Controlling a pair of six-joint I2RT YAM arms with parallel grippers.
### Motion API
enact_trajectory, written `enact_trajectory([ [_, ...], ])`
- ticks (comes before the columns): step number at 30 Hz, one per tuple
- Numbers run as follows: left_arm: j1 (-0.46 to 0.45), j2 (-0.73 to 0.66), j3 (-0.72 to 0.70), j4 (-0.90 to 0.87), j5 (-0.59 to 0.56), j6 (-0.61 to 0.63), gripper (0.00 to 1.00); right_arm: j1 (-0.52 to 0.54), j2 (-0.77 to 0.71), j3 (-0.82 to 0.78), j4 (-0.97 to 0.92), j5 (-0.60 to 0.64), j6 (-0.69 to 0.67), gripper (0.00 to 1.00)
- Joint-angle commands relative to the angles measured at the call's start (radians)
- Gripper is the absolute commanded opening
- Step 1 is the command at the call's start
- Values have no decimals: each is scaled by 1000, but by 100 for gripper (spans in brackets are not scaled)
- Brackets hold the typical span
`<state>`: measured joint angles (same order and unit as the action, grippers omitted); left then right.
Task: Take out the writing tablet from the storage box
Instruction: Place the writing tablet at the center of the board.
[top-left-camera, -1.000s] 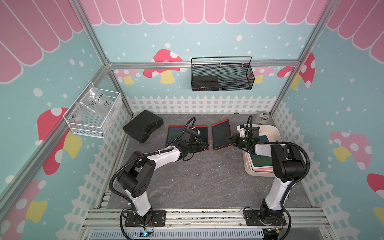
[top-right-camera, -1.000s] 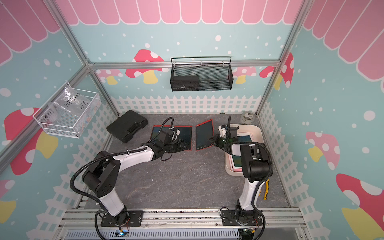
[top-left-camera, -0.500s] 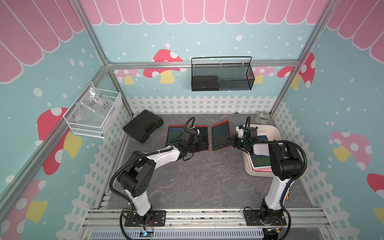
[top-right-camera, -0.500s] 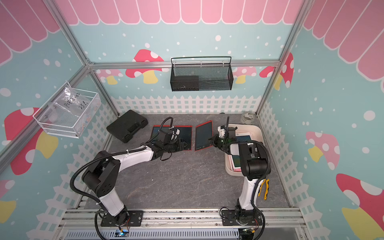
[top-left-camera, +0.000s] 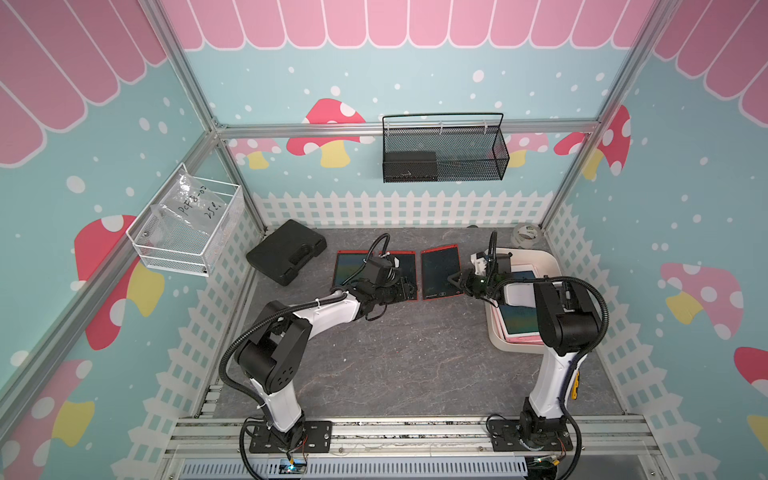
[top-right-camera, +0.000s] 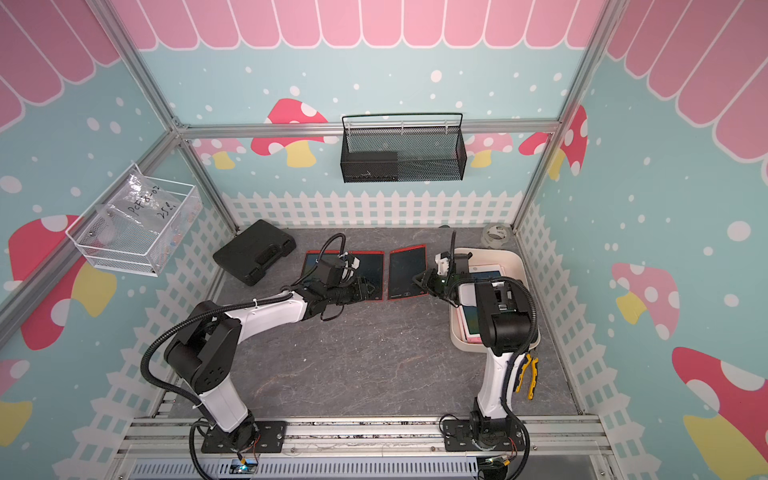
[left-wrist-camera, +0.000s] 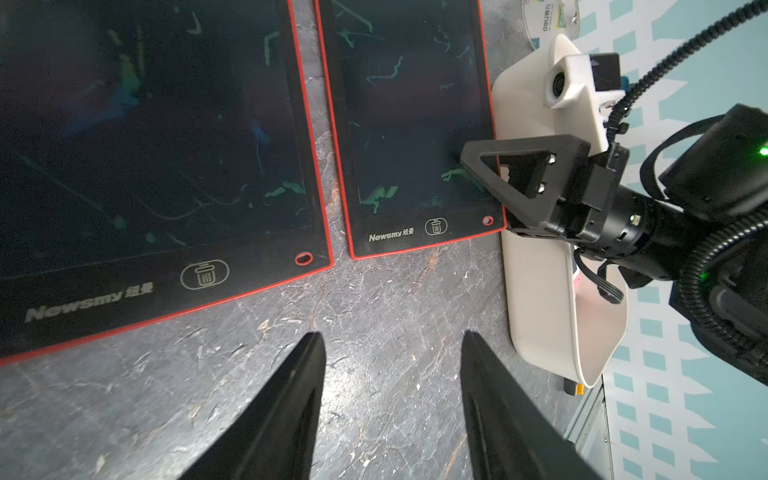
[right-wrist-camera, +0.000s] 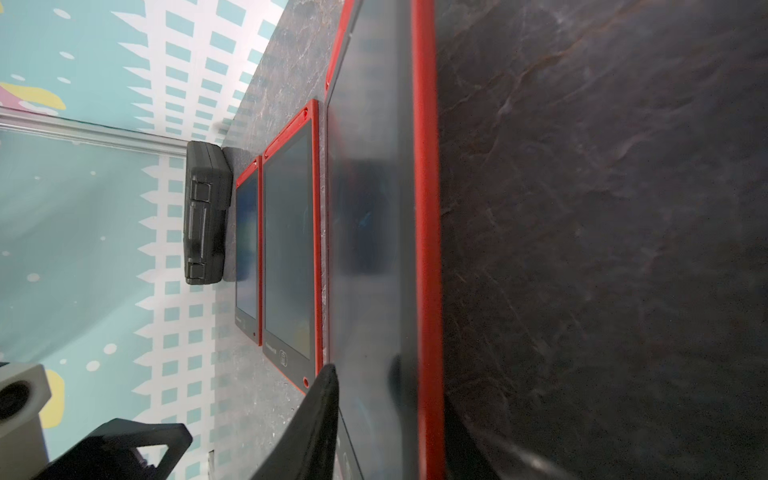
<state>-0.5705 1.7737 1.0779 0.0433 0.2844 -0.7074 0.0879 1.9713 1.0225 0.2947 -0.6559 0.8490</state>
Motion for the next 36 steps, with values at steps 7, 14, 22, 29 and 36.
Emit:
enact_trajectory([
  [7,6,30,-6,26,24,-12,54,9,19,62,-104,79,-69,43],
  [14,7,21,-14,22,17,-10,54,11,39,123,-209,137,-121,48],
  [22,8,27,-12,18,18,-15,55,16,25,168,-306,215,-173,53],
  [29,8,24,-16,23,22,-18,55,23,-16,201,-386,306,-224,57],
  [36,5,15,-28,30,25,-22,56,40,-9,289,-470,327,-293,57],
])
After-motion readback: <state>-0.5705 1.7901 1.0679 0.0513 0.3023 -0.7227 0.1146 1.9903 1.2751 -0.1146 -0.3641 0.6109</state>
